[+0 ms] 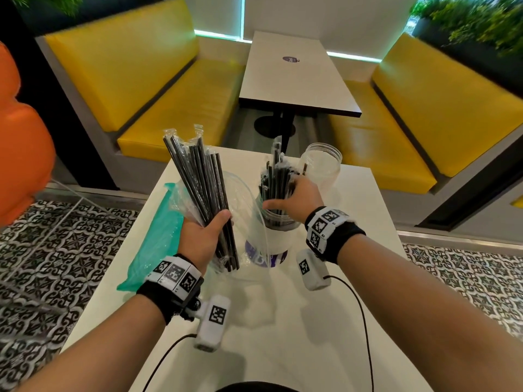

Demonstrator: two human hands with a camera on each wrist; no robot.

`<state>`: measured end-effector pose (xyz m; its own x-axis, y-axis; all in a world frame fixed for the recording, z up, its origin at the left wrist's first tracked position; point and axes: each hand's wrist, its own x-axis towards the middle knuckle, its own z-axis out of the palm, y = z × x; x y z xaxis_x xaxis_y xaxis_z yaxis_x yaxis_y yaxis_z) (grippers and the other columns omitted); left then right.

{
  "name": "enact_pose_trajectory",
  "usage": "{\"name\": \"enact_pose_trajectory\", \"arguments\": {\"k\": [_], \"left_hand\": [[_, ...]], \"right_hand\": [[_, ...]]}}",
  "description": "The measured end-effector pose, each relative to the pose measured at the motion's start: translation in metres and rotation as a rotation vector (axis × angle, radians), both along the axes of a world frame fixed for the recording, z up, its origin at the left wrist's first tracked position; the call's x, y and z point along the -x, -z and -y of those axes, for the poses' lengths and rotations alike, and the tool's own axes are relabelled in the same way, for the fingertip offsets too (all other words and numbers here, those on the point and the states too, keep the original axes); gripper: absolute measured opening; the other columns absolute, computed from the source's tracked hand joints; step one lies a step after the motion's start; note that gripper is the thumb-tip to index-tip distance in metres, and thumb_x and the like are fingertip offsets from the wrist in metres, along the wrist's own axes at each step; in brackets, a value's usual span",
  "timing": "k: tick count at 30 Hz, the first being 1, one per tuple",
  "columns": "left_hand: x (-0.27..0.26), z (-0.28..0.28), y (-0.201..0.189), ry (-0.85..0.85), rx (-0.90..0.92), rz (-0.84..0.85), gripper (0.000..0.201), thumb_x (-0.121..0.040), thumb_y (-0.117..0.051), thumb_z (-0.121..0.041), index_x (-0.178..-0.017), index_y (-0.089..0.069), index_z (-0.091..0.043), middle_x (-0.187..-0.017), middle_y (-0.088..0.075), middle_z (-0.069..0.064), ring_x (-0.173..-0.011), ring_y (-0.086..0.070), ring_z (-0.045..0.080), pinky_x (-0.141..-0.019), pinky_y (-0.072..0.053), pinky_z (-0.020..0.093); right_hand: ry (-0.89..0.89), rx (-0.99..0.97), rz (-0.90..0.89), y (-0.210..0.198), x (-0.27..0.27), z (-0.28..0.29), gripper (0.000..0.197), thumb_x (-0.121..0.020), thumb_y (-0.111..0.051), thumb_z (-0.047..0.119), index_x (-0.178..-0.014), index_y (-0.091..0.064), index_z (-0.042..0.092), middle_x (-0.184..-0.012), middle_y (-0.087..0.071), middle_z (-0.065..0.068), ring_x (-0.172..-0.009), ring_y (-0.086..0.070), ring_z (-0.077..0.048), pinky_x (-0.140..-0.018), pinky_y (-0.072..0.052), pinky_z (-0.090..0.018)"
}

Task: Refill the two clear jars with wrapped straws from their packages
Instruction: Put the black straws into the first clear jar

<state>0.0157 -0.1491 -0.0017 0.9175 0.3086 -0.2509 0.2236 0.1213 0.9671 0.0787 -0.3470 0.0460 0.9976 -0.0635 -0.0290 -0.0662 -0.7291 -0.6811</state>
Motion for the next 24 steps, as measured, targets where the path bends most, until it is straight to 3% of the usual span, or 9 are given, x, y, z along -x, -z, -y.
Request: {"name": "enact_pose_trajectory", "arguments": {"k": [3,5,8,11,14,18,22,24], "left_hand": [[0.0,-0.001,0.003,-0.004,-0.002,-0.005,0.04,-0.083,-0.079,-0.033,-0.11,-0.072,-0.004,-0.099,-0.078,0.011,-0.092,-0.075,0.025,-0.09,-0.06,0.049],[0.001,-0.002,0.002,-0.003,-0.008,-0.002,0.041,-0.083,-0.079,-0.033,-0.112,-0.072,-0.003,-0.101,-0.078,0.011,-0.094,-0.075,0.026,-0.092,-0.059,0.049],[0.001,-0.002,0.002,0.014,-0.006,0.002,0.042,-0.085,-0.078,-0.031,-0.114,-0.071,-0.002,-0.105,-0.077,0.013,-0.098,-0.074,0.027,-0.094,-0.058,0.05],[0.001,-0.001,0.002,0.032,-0.019,0.011,0.044,-0.083,-0.078,-0.033,-0.112,-0.072,-0.001,-0.104,-0.077,0.013,-0.097,-0.074,0.028,-0.094,-0.058,0.051],[0.001,0.001,0.0,0.034,-0.014,0.016,0.042,-0.085,-0.078,-0.03,-0.113,-0.072,0.0,-0.104,-0.077,0.013,-0.097,-0.074,0.028,-0.093,-0.058,0.05],[0.003,-0.001,-0.001,0.037,0.002,0.028,0.038,-0.084,-0.078,-0.028,-0.11,-0.072,-0.001,-0.1,-0.077,0.013,-0.093,-0.075,0.028,-0.09,-0.06,0.051],[0.004,-0.004,0.001,0.036,0.016,0.059,0.052,-0.073,-0.081,-0.039,-0.109,-0.074,-0.002,-0.101,-0.078,0.014,-0.096,-0.075,0.028,-0.092,-0.059,0.052],[0.005,-0.004,0.001,0.048,0.011,0.067,0.051,-0.074,-0.08,-0.038,-0.109,-0.074,-0.002,-0.102,-0.078,0.014,-0.097,-0.075,0.029,-0.093,-0.058,0.052]], "right_hand": [[-0.009,0.006,-0.029,-0.006,0.005,0.003,0.087,-0.058,-0.09,0.048,-0.129,-0.052,0.016,-0.122,-0.064,-0.002,-0.112,-0.061,-0.022,-0.095,-0.053,-0.038],[-0.006,0.03,0.016,-0.018,0.008,0.004,0.09,-0.06,-0.087,0.053,-0.132,-0.045,0.019,-0.125,-0.061,0.0,-0.112,-0.06,-0.02,-0.094,-0.053,-0.039],[0.033,0.18,0.263,-0.04,0.009,0.002,0.087,-0.071,-0.076,0.059,-0.14,-0.04,0.02,-0.136,-0.051,-0.001,-0.123,-0.049,-0.02,-0.096,-0.045,-0.036],[-0.12,0.275,0.456,-0.053,-0.003,-0.001,0.079,-0.087,-0.065,0.043,-0.151,-0.028,0.017,-0.156,-0.032,-0.004,-0.142,-0.029,-0.024,-0.114,-0.027,-0.037],[-0.34,0.407,0.331,-0.049,-0.014,-0.005,0.063,-0.1,-0.047,0.03,-0.156,-0.019,0.016,-0.164,-0.012,-0.004,-0.151,-0.012,-0.024,-0.122,-0.013,-0.04],[-0.427,0.483,0.123,-0.018,-0.012,-0.003,0.053,-0.106,-0.03,0.027,-0.155,-0.017,0.013,-0.164,-0.014,-0.006,-0.151,-0.011,-0.023,-0.123,-0.007,-0.037],[-0.447,0.491,0.031,-0.009,-0.013,-0.001,0.056,-0.106,-0.029,0.033,-0.156,-0.012,0.014,-0.165,-0.006,-0.005,-0.152,0.001,-0.023,-0.121,0.002,-0.037],[-0.432,0.489,0.161,-0.018,-0.01,-0.004,0.057,-0.103,-0.04,0.035,-0.154,-0.024,0.015,-0.163,-0.016,-0.005,-0.151,-0.007,-0.025,-0.121,-0.004,-0.043]]}}
